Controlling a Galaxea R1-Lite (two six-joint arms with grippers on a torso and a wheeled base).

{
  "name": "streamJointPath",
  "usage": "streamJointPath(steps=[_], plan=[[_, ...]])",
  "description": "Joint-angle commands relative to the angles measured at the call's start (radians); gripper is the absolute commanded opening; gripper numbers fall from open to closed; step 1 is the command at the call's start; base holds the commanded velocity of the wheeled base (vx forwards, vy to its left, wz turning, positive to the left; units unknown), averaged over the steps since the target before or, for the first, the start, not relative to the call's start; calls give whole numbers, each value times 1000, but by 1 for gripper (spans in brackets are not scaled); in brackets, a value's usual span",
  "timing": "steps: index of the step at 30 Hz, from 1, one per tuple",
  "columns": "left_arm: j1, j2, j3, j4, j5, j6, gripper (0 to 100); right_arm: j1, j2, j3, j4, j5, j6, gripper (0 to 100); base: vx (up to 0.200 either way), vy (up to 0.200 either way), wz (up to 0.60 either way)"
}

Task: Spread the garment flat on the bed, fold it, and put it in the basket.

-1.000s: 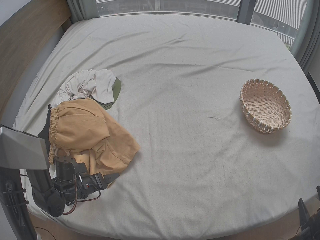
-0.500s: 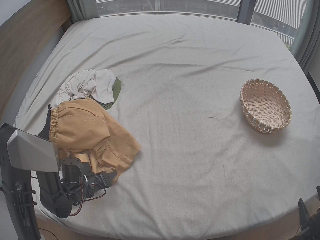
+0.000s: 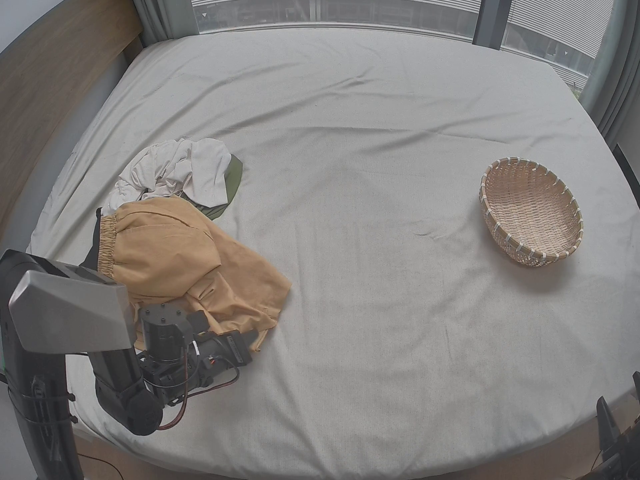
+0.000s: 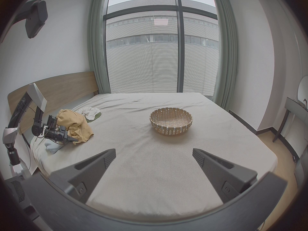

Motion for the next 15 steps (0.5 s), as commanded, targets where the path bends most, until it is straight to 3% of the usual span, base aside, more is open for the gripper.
streamJointPath(steps=[1,15], plan=[[-84,-15,-62,16,-2,-18,0,0,-16,18,0,0,0,100,0,0,0],[-264,21,-291,196,0,-39,0,0,-16,18,0,0,0,100,0,0,0]])
